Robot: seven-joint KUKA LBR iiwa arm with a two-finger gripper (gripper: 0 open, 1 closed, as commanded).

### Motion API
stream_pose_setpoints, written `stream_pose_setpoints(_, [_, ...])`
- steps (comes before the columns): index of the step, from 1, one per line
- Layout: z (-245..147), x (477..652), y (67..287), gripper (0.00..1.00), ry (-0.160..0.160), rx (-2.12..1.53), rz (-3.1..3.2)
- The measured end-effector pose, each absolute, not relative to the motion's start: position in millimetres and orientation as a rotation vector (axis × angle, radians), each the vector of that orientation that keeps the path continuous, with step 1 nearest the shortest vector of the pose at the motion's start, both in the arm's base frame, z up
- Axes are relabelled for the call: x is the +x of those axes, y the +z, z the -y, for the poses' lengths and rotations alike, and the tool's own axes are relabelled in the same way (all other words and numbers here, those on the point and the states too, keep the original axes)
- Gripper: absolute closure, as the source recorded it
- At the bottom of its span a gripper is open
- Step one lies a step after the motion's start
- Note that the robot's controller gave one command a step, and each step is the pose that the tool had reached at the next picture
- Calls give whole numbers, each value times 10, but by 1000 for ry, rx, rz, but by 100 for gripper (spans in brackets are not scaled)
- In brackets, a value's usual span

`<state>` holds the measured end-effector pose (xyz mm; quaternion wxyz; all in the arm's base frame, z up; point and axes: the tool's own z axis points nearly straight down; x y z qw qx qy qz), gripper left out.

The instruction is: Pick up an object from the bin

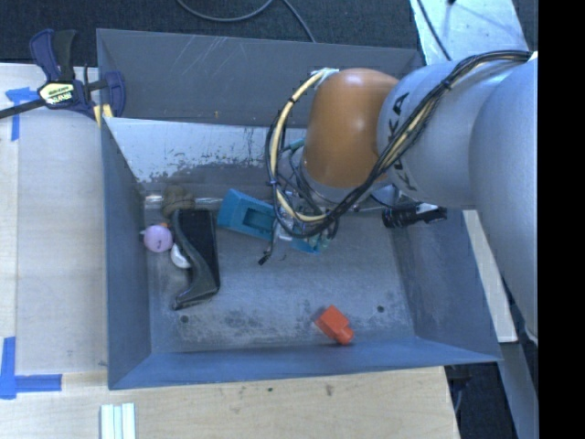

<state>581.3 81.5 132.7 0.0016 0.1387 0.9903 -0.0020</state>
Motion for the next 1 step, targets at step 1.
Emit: stream_pose_setpoints(1, [-811, 5808, 1386, 100, -7, 436, -3110])
